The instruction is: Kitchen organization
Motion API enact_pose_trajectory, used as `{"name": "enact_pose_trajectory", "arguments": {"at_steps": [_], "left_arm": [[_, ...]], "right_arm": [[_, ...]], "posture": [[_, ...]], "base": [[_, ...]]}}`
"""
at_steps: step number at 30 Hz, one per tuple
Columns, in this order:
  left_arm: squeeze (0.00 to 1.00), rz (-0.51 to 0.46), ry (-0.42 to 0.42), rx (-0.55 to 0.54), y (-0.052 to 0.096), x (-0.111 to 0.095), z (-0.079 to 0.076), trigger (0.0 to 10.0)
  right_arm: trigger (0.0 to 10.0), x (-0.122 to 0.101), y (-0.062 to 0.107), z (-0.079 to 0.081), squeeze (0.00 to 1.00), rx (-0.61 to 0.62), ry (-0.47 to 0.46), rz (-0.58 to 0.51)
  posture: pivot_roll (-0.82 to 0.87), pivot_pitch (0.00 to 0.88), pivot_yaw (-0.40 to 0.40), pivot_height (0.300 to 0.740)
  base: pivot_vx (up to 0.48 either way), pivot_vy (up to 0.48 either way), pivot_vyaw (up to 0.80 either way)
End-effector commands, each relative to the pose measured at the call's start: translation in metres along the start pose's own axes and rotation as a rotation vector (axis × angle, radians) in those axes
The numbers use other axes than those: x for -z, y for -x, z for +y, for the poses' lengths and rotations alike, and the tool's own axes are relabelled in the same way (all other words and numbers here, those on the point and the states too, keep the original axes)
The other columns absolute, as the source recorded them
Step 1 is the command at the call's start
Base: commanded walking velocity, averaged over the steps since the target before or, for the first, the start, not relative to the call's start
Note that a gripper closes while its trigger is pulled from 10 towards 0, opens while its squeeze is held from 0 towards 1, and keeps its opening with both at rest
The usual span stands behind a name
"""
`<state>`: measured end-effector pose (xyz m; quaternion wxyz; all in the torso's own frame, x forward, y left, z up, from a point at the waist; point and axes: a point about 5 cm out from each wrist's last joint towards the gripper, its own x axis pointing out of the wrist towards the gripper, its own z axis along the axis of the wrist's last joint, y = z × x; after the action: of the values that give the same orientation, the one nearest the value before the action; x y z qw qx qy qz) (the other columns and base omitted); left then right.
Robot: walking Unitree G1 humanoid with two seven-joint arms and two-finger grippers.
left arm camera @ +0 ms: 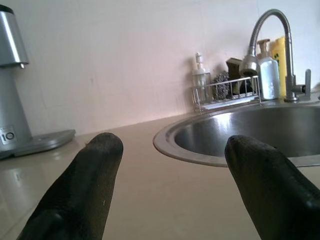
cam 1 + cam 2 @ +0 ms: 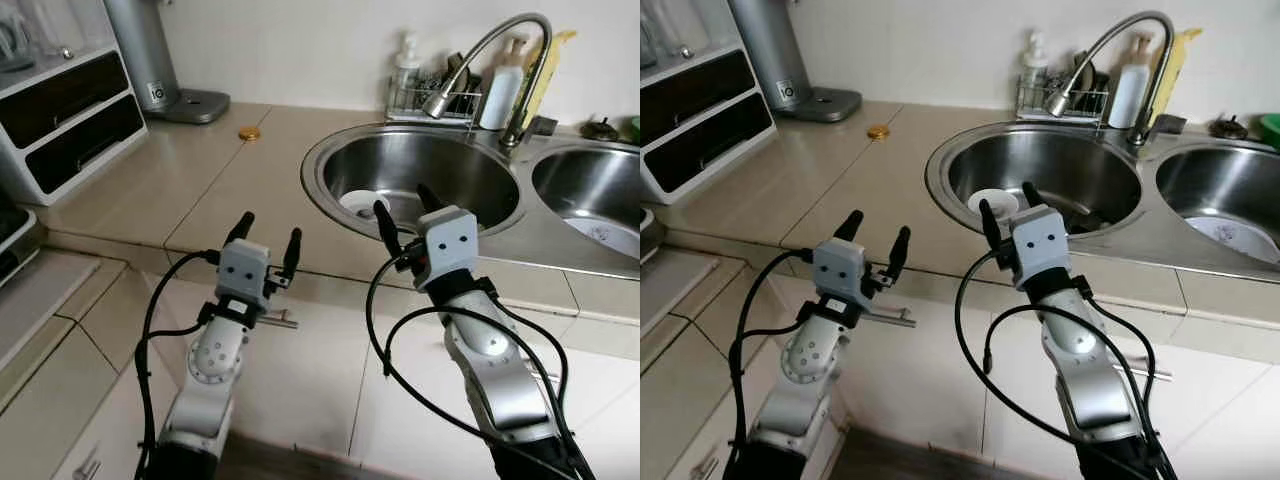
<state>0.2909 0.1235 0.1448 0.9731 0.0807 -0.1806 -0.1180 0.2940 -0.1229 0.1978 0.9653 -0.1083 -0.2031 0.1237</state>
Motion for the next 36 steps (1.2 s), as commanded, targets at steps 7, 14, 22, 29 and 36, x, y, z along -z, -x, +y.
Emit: {"name": "enact_pose_trajectory", "arguments": {"at_steps": [7,14,22,29,36], "left_arm": [[0.00,-0.018,-0.009,0.009,-0.002,-0.003,-0.001,10.0],[0.00,-0.015,-0.017,0.017,-0.002,-0.002,-0.002,10.0],[0.00,-0.024,-0.025,0.029,-0.002,-0.003,-0.005,10.0],[0.00,-0.023,-0.032,0.036,-0.002,-0.003,-0.006,10.0],[0.00,-0.022,-0.036,0.041,-0.002,-0.002,-0.007,10.0]], "right_arm": [[10.0,0.003,0.006,-0.010,0.00,0.053,-0.014,0.016],[10.0,0.005,0.010,-0.011,0.00,0.058,-0.012,0.027],[10.0,0.006,0.010,-0.011,0.00,0.072,-0.023,0.033],[10.0,0.007,0.011,-0.012,0.00,0.078,-0.017,0.034],[10.0,0.007,0.010,-0.014,0.00,0.087,-0.010,0.032]], "posture": [[0.04,0.000,-0.001,0.740],[0.04,0.000,0.001,0.740],[0.03,0.000,0.000,0.740],[0.03,0.000,-0.001,0.740],[0.03,0.000,-0.001,0.740]], "base": [[0.000,0.000,-0.80],[0.000,0.000,-0.34],[0.000,0.000,-0.30],[0.000,0.000,-0.34],[0.000,-0.156,-0.23]]}}
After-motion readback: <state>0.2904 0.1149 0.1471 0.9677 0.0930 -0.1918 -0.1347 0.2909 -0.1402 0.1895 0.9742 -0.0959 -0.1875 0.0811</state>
